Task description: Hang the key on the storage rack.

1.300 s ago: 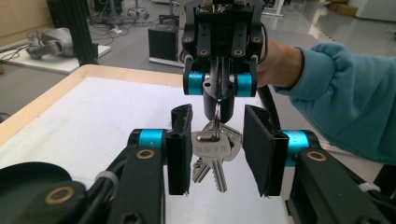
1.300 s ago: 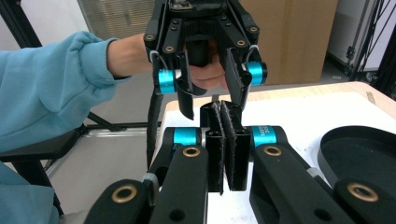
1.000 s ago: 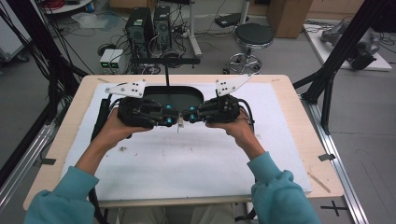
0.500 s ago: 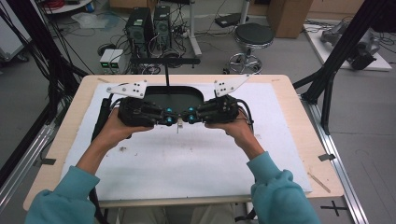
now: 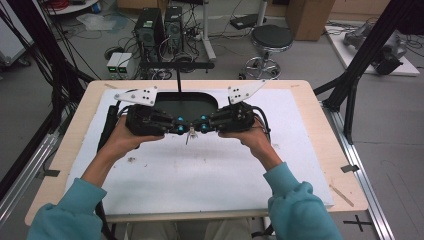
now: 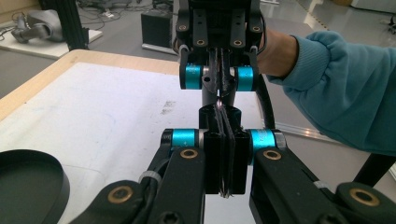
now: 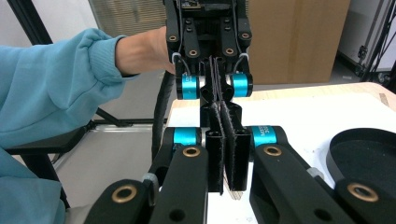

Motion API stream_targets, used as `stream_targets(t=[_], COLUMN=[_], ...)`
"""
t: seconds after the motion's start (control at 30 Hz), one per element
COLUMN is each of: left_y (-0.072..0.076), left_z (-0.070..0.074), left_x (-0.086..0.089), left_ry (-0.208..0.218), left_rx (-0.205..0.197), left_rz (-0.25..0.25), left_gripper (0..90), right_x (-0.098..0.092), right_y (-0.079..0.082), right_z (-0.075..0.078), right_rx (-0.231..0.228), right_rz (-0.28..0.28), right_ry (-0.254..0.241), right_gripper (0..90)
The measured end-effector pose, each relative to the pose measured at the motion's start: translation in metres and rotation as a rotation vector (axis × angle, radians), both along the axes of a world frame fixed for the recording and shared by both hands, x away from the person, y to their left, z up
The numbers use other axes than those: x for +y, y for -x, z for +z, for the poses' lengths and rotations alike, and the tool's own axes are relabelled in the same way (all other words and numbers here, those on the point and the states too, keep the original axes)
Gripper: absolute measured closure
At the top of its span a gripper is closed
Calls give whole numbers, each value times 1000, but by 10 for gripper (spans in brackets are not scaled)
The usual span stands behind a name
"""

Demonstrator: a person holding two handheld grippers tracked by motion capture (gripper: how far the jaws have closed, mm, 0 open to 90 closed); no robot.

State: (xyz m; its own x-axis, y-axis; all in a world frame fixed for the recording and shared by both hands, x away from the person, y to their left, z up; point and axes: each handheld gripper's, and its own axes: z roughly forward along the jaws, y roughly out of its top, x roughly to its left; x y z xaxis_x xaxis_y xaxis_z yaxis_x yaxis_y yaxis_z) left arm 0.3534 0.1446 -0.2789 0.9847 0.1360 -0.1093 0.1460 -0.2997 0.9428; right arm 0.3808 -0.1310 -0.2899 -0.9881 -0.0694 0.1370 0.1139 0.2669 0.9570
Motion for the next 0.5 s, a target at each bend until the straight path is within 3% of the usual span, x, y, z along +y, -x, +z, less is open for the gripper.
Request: stream_targets(t=[0.37,0.4,0.43,0.47,0.5], left_y=[2,2,2,2,2], left_z=[2,2,2,2,2], left_x=[2,2,2,2,2], left_ry=[2,0,-4,-1,-3], left_rx=[25,28,26,29,25], left_rz=[10,11,14,14,20], left_gripper=[885,885,885,885,885], right_x=[1,1,2,2,2], right_y=[-1,-2,-3,-2,-2], right_z=[-1,-1,-2,-3,-3], right_rx=[19,24,45,40,40], right_rz=[17,21,32,-26,-26], right_ry=[-17,-23,-48,-59,-59], right_gripper=[867,803,645,384,384])
